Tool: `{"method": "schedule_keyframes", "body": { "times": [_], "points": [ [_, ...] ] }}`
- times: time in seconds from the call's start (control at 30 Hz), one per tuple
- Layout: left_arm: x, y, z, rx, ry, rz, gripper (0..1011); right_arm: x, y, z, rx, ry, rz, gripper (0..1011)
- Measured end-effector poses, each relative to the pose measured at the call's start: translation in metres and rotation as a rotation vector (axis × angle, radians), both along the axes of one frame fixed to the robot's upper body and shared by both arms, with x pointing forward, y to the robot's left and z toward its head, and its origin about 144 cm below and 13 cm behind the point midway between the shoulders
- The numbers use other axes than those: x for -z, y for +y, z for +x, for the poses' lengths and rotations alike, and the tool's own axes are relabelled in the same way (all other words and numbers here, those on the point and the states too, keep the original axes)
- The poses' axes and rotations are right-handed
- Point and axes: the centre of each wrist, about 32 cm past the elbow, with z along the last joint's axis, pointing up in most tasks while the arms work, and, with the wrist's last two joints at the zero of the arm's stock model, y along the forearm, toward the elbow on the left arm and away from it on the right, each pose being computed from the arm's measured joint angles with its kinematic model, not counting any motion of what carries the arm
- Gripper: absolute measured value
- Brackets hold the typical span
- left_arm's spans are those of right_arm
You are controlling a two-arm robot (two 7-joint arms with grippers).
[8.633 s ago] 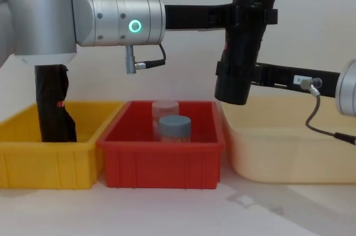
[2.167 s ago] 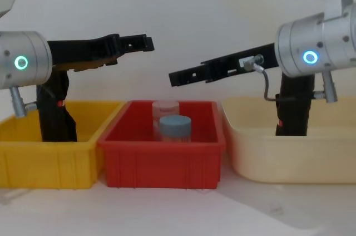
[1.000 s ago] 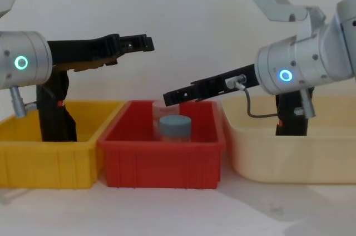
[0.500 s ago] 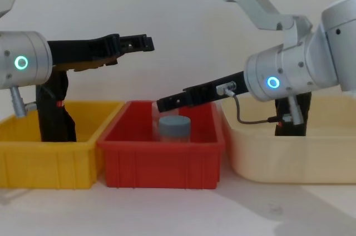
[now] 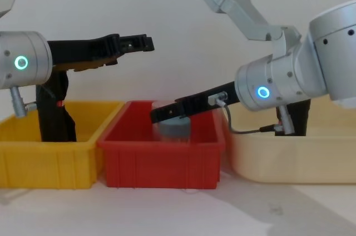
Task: Pick up the garbage bag with the one hand and transfer it to the other hand.
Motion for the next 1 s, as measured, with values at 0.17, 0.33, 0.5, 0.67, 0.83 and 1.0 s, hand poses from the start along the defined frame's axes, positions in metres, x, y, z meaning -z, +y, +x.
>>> {"method": "schedule_keyframes", "body": {
  "times": [0.17,0.33,0.5,0.67,0.83,1.0],
  "points": [
    [0.0000,0.0000,0.0000,0.000,0.000,0.000,1002,0.0024,0.0029,0.0001,-0.003,0.006,-0.003,1001],
    [0.0000,0.0000,0.0000,0.000,0.000,0.000,1001,0.0040,0.0046,0.0003,-0.005,0.008,-0.005,1001],
    [0.0000,0.0000,0.0000,0.000,0.000,0.000,1001,0.0061,0.0069,0.0009,-0.007,0.012,-0.005,1001],
    [0.0000,0.0000,0.0000,0.000,0.000,0.000,1002,0.0076,0.0085,0.0023,-0.008,0.013,-0.005,1001],
    [0.0000,0.0000,0.0000,0.000,0.000,0.000,1001,0.0083,0.0096,0.0038,-0.012,0.014,-0.005,1001],
    [0.0000,0.0000,0.0000,0.000,0.000,0.000,1001,0.0089,0.0104,0.0054,-0.017,0.013,-0.009,1001]
  ]
}}
